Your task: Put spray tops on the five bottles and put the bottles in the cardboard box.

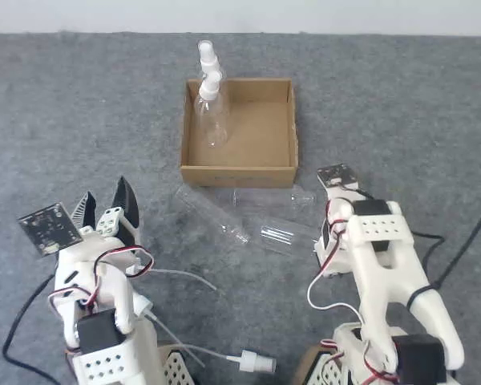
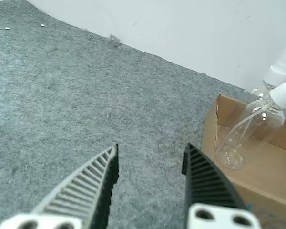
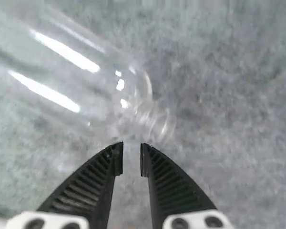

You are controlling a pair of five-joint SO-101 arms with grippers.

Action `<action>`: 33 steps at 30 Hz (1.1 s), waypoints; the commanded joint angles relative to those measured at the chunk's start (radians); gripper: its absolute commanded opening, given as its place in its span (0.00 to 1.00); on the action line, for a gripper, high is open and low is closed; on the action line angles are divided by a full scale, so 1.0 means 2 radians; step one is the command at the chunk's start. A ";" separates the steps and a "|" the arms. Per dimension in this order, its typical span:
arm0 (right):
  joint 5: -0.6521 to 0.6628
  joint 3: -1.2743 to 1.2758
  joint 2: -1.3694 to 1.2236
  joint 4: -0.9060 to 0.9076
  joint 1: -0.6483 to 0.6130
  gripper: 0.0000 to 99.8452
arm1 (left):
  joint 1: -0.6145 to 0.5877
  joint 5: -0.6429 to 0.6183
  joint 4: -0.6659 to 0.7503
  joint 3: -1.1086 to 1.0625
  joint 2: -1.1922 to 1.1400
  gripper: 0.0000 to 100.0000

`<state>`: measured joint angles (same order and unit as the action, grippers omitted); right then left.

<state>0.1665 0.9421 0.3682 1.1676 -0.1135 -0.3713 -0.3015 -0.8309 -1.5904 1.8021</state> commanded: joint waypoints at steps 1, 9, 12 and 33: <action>0.006 0.003 0.018 -0.066 0.031 0.02 | -0.004 0.003 0.018 0.001 0.008 0.21; 0.007 0.003 0.017 -0.157 0.059 0.02 | -0.004 0.003 0.036 -0.010 0.008 0.21; 0.007 0.003 0.017 -0.193 0.059 0.02 | -0.004 0.003 0.038 -0.012 0.008 0.21; 0.002 -0.028 -0.081 -0.366 0.051 0.02 | -0.004 0.003 0.038 -0.012 0.008 0.21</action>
<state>0.1665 0.9574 0.1949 0.4404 -0.0046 -0.3713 -0.3015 -0.7864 -1.6241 1.8021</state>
